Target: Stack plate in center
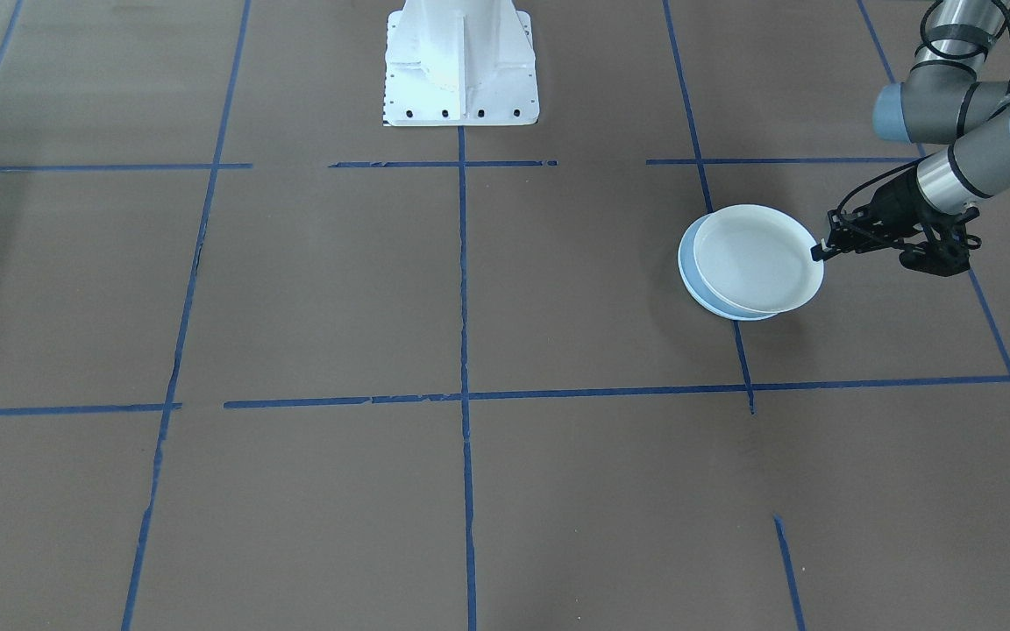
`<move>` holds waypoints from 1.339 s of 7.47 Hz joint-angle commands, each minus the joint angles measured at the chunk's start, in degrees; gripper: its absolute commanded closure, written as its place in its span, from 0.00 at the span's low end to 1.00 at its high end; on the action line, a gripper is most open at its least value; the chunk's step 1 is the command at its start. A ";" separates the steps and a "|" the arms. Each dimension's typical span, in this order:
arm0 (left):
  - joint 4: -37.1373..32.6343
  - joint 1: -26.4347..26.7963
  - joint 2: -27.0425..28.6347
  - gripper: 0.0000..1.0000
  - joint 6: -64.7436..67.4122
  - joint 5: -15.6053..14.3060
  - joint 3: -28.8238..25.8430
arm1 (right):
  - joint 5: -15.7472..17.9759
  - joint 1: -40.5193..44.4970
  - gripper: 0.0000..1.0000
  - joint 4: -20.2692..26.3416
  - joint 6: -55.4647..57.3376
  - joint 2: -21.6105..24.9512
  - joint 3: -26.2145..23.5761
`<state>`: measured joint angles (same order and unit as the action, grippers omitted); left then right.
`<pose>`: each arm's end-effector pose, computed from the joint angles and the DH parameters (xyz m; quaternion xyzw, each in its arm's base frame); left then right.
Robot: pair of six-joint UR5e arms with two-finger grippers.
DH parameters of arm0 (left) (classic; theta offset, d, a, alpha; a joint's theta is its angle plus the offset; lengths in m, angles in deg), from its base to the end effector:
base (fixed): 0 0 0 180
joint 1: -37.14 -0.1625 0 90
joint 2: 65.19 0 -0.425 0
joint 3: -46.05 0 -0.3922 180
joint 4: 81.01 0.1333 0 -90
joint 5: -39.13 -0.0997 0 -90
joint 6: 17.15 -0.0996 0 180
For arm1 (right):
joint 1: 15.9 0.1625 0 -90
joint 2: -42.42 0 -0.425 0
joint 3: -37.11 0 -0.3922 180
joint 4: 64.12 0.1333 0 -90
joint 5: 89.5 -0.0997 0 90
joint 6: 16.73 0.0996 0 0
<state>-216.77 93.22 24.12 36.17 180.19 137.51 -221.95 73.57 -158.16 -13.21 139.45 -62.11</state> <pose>0.2333 -0.4470 0.5529 -0.0151 0.5325 0.0281 0.8458 0.0620 -0.4378 0.6460 -0.0278 -0.3612 0.0302 0.9316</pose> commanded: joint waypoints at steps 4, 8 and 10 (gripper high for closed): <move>-0.03 -0.09 0.24 0.01 0.64 0.53 0.04 | 0.00 0.00 0.00 0.00 0.00 0.00 0.00; 0.23 0.35 -0.80 0.00 -0.32 0.53 1.00 | 0.00 0.00 0.00 0.00 0.00 0.00 0.00; 0.67 2.36 -0.81 0.00 -4.16 0.70 1.09 | 0.00 0.00 0.00 0.00 0.00 0.00 0.00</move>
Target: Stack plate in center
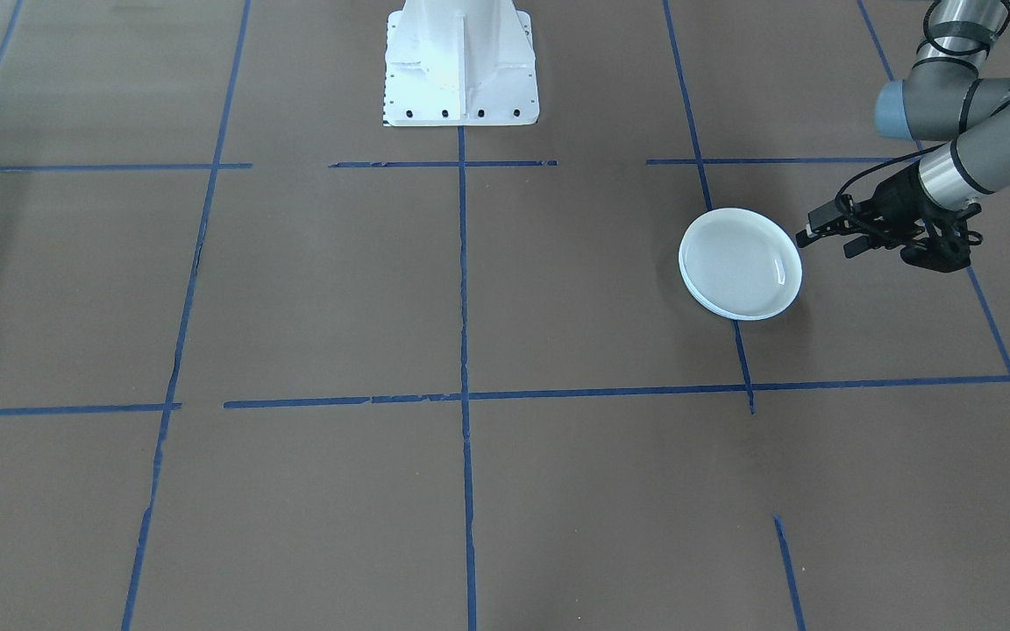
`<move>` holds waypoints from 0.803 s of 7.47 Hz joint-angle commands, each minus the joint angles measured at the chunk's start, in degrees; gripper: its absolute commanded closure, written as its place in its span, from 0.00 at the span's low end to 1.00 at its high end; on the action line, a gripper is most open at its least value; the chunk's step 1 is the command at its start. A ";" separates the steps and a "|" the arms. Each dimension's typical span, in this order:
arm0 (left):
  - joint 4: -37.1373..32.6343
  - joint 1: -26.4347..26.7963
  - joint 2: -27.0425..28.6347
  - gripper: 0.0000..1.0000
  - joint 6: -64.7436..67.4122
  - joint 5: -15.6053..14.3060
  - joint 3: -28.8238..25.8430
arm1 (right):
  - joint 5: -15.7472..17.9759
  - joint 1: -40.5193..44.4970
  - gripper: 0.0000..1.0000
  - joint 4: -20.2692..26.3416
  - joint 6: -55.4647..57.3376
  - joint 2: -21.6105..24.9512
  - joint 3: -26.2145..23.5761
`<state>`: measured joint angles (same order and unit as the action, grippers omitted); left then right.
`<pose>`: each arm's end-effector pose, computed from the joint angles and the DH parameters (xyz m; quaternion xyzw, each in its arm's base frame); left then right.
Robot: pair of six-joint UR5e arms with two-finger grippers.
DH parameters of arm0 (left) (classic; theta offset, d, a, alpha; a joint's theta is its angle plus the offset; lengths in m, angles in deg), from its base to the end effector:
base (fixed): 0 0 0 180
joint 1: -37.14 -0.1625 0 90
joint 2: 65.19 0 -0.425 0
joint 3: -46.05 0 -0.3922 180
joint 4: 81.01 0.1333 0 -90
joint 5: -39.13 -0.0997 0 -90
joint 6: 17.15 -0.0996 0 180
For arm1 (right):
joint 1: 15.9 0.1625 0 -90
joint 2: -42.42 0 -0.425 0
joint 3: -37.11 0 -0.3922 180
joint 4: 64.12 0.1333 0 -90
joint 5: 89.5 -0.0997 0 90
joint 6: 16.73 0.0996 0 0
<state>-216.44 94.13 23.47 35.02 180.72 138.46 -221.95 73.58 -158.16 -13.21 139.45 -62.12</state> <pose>0.2237 -0.4458 0.5503 -0.0089 0.5349 0.0317 0.8443 0.0621 -0.4378 0.6459 -0.0277 -0.3612 0.0302 0.9316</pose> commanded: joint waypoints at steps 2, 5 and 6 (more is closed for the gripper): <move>3.99 6.01 -2.18 0.00 -17.30 1.58 -0.39 | 0.00 -0.01 0.00 0.00 0.00 0.00 0.00; 22.16 14.26 -2.27 0.00 -44.71 0.62 0.14 | 0.00 -0.01 0.00 0.00 0.00 0.00 0.00; 28.57 16.20 -2.18 0.00 -52.89 0.36 0.14 | 0.00 -0.01 0.00 0.00 0.00 0.00 0.00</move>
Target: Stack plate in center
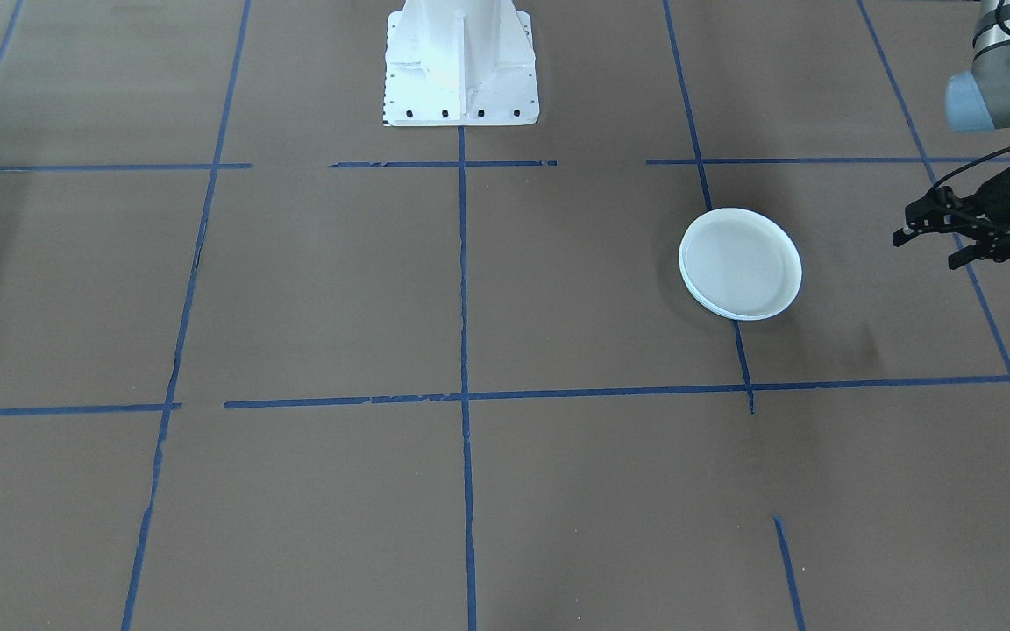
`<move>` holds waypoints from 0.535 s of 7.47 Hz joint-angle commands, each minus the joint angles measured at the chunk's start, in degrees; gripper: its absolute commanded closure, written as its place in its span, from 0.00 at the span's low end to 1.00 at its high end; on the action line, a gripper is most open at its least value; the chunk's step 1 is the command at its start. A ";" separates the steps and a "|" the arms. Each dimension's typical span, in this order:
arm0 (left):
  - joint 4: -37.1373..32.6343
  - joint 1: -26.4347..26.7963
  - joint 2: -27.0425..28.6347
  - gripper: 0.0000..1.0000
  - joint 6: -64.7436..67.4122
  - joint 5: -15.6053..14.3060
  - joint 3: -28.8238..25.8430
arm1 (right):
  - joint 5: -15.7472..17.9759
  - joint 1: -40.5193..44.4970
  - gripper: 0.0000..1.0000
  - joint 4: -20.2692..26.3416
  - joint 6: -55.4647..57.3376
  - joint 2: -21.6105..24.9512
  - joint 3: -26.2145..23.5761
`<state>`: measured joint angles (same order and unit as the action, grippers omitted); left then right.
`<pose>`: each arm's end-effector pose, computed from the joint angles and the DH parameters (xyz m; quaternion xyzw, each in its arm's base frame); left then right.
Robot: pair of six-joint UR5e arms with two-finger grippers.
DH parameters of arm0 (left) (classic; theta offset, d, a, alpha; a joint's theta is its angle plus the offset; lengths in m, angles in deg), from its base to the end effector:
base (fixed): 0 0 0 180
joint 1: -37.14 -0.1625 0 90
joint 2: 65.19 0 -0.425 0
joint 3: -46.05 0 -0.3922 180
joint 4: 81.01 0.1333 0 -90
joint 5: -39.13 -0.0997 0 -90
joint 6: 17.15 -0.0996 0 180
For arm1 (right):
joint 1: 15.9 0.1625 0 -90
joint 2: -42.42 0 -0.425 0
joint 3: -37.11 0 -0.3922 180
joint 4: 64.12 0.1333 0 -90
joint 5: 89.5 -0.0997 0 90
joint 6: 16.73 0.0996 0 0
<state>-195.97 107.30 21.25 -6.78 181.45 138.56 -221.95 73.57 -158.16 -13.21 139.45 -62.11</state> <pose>0.1122 -0.4715 0.6091 0.0671 0.4649 0.1635 0.8676 0.0620 -0.4378 0.6460 -0.0278 -0.3612 0.0302 0.9316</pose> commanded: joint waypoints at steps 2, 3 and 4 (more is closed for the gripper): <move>19.81 11.87 2.31 0.00 -15.99 -8.59 0.13 | 0.00 0.09 0.00 0.00 0.00 0.00 0.00; 21.51 13.84 2.59 0.00 -16.00 -9.34 -0.13 | 0.00 0.09 0.00 0.00 0.00 0.00 0.00; 22.14 14.56 2.60 0.00 -16.09 -9.43 -0.40 | 0.00 0.00 0.00 0.00 0.00 0.00 0.00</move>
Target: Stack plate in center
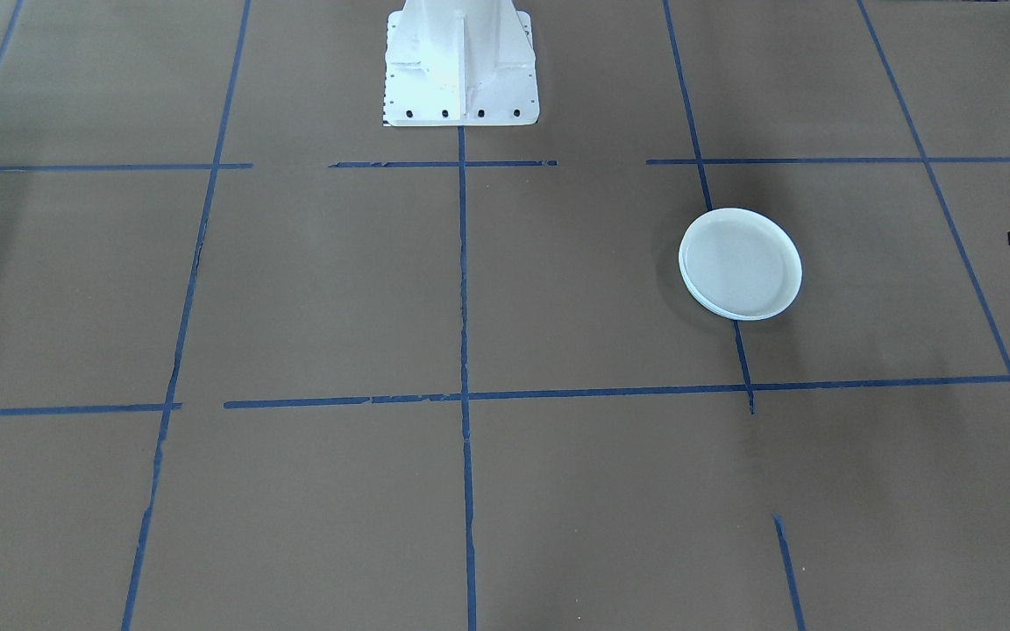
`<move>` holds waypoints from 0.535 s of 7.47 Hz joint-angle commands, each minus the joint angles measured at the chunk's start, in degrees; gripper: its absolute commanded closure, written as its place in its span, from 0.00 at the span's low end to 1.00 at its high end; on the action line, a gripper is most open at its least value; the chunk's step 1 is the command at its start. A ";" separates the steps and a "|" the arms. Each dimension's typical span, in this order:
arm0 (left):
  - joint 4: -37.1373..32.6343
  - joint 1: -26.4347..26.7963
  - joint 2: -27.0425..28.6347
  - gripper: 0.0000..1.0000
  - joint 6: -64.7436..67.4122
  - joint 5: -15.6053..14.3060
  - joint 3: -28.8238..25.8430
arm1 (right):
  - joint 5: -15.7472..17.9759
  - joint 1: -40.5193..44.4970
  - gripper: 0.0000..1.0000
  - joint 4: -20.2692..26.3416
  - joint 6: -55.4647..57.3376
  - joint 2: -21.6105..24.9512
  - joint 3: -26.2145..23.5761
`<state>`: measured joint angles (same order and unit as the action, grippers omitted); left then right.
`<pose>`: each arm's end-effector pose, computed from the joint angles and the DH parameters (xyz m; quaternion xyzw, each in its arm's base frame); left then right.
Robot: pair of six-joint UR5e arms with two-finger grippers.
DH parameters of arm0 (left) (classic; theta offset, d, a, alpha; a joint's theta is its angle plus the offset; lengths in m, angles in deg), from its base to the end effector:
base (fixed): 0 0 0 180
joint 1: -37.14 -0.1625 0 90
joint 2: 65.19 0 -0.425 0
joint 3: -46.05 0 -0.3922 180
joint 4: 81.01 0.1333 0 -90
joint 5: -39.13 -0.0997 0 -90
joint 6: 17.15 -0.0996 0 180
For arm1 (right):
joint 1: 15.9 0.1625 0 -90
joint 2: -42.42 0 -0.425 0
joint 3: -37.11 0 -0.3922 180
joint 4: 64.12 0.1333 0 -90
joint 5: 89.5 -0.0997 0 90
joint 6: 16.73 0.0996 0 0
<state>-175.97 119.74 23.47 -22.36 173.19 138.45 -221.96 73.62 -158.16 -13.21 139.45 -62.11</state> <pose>-0.0005 -0.4930 0.6409 0.0415 0.3754 0.1212 0.9179 0.0624 -0.4377 0.6460 -0.0277 -0.3613 0.0306 0.9315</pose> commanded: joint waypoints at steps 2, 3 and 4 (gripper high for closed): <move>5.11 4.13 0.46 0.00 -0.86 -0.64 0.32 | 0.00 -0.05 0.00 0.00 0.00 0.00 0.00; 8.61 6.24 1.16 0.00 -3.12 -0.55 0.33 | 0.00 -0.05 0.00 0.00 0.00 0.00 0.00; 9.86 8.69 2.38 0.00 -3.58 -0.37 0.41 | 0.00 -0.05 0.00 0.00 0.00 0.00 0.00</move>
<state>-168.68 125.53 24.64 -24.73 172.60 138.73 -221.95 73.57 -158.16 -13.21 139.45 -62.12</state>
